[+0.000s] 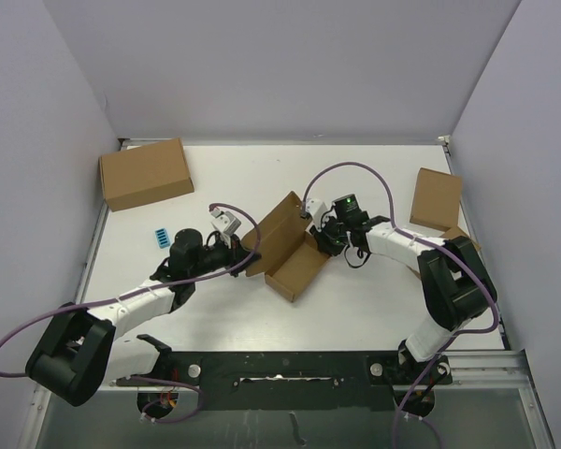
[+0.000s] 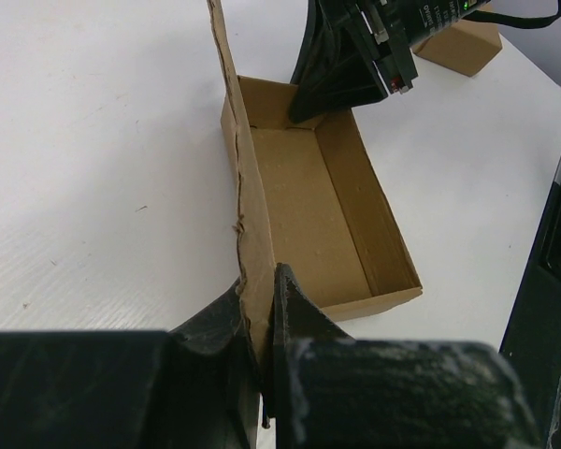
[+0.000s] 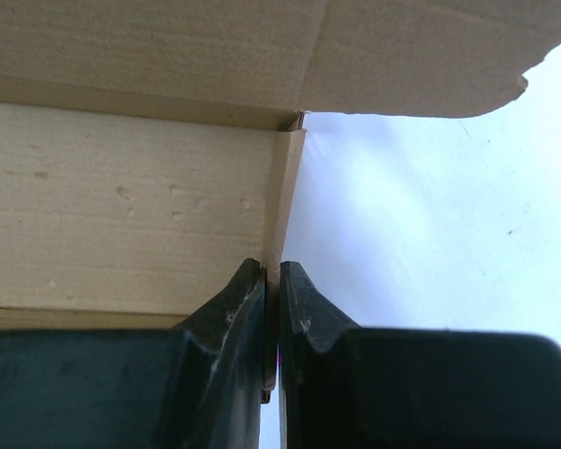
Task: Fold the paper box
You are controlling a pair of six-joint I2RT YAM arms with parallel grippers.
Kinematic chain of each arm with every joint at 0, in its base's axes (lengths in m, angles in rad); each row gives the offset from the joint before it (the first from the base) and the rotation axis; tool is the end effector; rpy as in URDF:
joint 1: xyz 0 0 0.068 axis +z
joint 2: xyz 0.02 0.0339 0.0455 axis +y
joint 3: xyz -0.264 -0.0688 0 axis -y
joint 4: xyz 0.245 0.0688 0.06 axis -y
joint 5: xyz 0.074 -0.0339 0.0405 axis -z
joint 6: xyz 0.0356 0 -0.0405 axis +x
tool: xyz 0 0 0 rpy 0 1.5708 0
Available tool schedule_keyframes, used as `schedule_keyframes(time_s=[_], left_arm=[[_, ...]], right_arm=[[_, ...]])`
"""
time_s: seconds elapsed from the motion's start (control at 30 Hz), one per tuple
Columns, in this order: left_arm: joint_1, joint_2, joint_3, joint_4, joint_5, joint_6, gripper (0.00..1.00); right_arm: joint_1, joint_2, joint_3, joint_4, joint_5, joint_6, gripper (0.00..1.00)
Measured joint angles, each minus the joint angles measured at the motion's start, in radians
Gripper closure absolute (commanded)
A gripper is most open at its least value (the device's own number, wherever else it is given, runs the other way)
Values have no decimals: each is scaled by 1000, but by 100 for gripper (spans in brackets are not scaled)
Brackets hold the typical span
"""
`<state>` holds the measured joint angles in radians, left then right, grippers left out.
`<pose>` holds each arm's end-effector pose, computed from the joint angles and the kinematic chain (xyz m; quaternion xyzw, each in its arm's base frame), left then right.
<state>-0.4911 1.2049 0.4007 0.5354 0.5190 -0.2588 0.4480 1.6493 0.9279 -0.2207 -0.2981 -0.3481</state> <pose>0.2032 -0.1287 0.1973 0.2435 0.7456 -0.4044 0.4702 0.2909 0.1514 0.1726 -0.4069 0.8491 0.1563 0.2983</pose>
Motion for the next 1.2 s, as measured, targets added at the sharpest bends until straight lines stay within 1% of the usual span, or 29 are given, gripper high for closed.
schedule_keyframes(time_s=[0.07, 0.13, 0.2, 0.37, 0.57, 0.8, 0.93, 0.97, 1.07, 1.1, 1.2], left_arm=[[-5, 0, 0, 0, -8, -2, 100], [-11, 0, 0, 2, -15, -4, 100], [-21, 6, 0, 9, -21, -6, 100], [-45, 27, 0, 28, -41, -11, 100], [-60, 30, 1, 35, -53, -11, 100], [-69, 35, 6, 37, -63, -11, 100], [-73, 42, 11, 38, -66, -11, 100], [-74, 42, 11, 38, -67, -11, 100], [-78, 43, 12, 39, -70, -11, 100], [-78, 43, 12, 38, -71, -11, 100], [-79, 43, 12, 37, -73, -11, 100]], right_arm=[[5, 0, 0, 0, 10, -4, 99], [6, 0, 0, 0, 11, -10, 95], [6, 0, 0, -2, 11, -13, 88], [5, 0, 0, -14, 17, -27, 79], [5, 0, 0, -15, 19, -38, 77], [5, 13, 7, -12, 19, -39, 71], [5, 32, 14, -11, 18, -39, 73], [5, 36, 15, -9, 18, -39, 75], [5, 38, 15, -3, 27, -41, 97], [5, 38, 15, 0, 34, -43, 100], [6, 38, 15, 5, 55, -35, 100]])
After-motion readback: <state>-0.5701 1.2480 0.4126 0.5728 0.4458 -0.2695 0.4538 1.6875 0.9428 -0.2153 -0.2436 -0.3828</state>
